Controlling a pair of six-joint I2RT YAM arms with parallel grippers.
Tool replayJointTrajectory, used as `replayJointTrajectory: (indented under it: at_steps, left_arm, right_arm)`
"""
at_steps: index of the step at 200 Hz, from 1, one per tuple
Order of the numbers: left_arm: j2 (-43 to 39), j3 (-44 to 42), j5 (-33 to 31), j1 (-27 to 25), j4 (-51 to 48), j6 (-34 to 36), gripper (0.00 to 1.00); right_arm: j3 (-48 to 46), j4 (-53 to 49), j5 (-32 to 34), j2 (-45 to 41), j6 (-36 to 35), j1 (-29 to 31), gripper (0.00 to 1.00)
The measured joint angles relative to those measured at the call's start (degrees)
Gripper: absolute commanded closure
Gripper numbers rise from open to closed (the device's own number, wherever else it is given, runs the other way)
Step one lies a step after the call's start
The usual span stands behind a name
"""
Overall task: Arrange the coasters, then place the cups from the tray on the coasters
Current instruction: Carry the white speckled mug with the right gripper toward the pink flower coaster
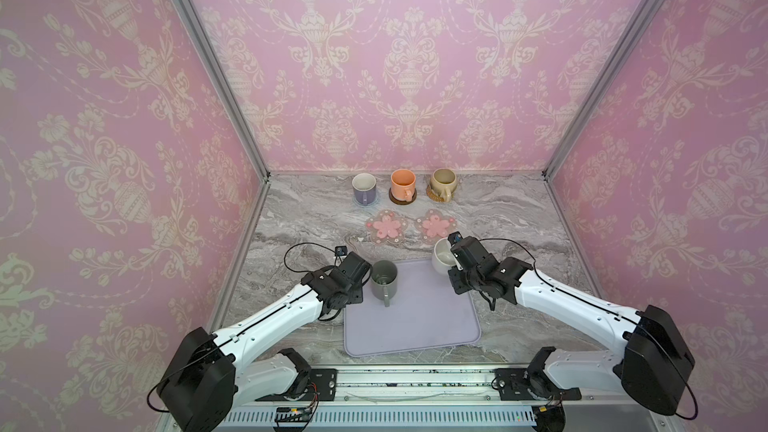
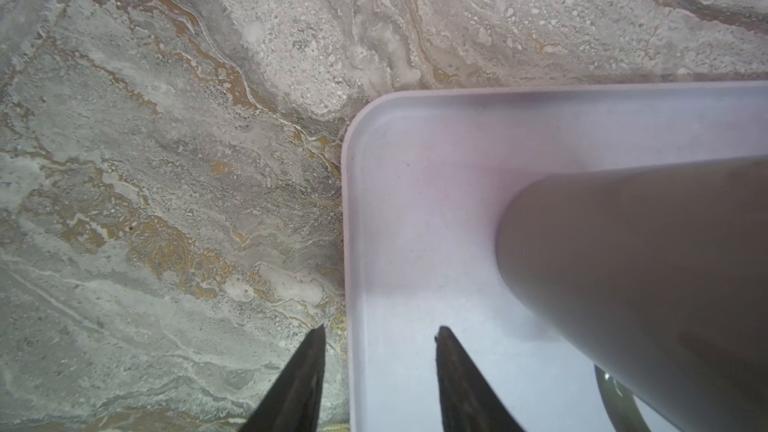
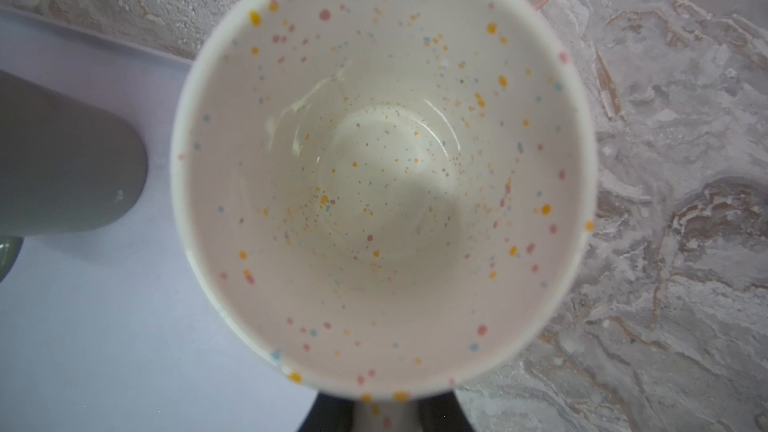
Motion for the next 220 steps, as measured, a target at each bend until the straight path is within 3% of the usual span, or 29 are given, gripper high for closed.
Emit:
replayJointTrajectory:
  at_steps: [86, 220]
  left_arm:
    - [-5.05, -2.12, -0.7, 0.63, 0.07, 0.02, 0.53]
    - [-5.57, -4.48, 0.57, 7.45, 2.08, 1.62, 0.53]
  right_arm:
    - [11.78, 1.84, -0.98, 11.63, -3.54, -5.22, 1.0]
    - [22.62, 1.84, -1.7, 23.8, -3.32, -9.84, 1.0]
